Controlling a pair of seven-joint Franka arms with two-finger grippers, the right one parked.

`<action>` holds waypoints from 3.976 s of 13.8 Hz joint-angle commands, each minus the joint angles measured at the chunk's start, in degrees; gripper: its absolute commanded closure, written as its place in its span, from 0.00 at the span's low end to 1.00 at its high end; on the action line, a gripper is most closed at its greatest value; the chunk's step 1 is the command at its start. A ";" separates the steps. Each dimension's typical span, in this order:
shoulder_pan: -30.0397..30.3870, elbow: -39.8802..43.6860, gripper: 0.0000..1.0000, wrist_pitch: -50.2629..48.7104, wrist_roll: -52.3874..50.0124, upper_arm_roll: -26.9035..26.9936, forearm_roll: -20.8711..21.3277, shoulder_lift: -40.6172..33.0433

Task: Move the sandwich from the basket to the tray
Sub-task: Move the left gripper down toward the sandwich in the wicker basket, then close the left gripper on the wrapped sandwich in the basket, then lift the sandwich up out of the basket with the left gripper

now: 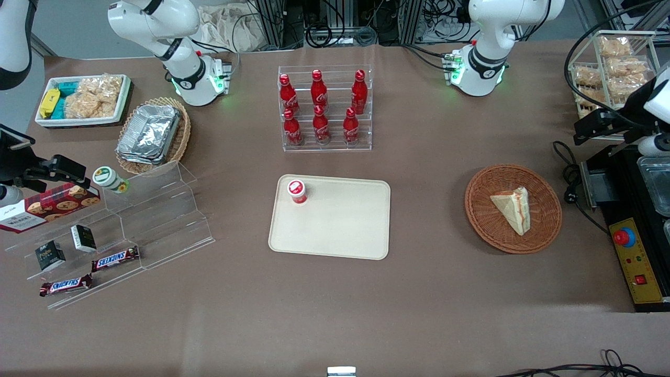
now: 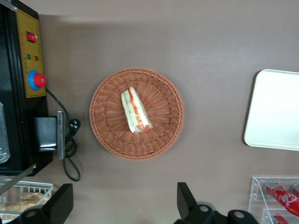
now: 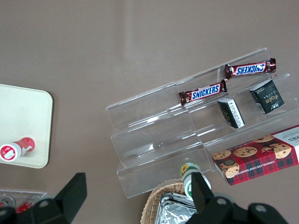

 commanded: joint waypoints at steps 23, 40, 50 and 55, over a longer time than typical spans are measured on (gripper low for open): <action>4.38 -27.92 0.00 39.76 -16.45 1.37 -12.08 18.72; 2.19 -25.07 0.79 35.89 -15.83 0.75 -10.26 12.77; -16.24 6.25 0.78 -8.11 -29.59 -2.05 2.05 7.83; -28.83 7.57 0.78 -1.11 -48.06 -6.02 4.43 18.61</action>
